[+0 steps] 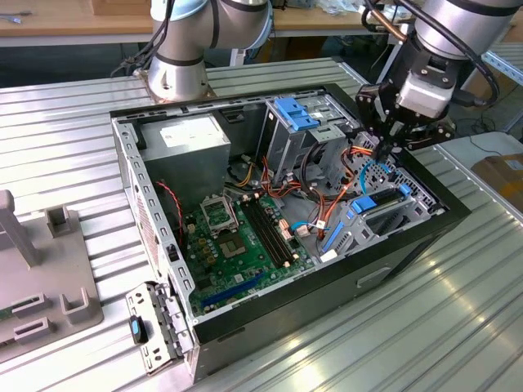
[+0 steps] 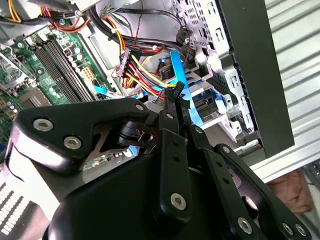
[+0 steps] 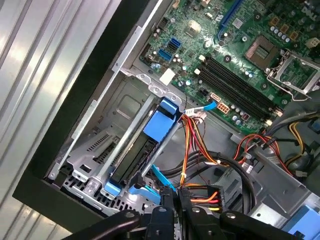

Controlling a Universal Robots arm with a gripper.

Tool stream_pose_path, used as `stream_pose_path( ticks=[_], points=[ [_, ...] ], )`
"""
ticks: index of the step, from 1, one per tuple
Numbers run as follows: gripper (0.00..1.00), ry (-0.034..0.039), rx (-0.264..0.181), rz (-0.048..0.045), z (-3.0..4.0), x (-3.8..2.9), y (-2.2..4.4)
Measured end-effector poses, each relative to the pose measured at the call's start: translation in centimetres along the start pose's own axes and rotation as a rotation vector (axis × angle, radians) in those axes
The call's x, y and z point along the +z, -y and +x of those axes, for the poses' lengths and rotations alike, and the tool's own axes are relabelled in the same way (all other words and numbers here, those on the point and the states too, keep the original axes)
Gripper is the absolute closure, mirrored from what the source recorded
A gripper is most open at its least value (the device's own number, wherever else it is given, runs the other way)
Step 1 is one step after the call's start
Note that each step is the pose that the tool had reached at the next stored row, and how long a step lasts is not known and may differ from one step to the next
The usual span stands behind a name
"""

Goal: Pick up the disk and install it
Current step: 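Insert the first disk wire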

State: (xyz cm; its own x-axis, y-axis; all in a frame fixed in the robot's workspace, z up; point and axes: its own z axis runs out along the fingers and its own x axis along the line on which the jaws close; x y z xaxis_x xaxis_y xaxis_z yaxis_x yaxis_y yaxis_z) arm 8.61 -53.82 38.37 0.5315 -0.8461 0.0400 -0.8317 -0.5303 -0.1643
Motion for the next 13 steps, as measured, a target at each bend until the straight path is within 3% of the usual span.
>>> stream_pose_path(
  ticks=[6,13],
  points=[
    [0.84,-0.0194,0.119,-0.0046,0.0,-0.06,0.01],
    [0.84,-0.0208,0.128,-0.0049,0.0,-0.05,0.01]
  ],
)
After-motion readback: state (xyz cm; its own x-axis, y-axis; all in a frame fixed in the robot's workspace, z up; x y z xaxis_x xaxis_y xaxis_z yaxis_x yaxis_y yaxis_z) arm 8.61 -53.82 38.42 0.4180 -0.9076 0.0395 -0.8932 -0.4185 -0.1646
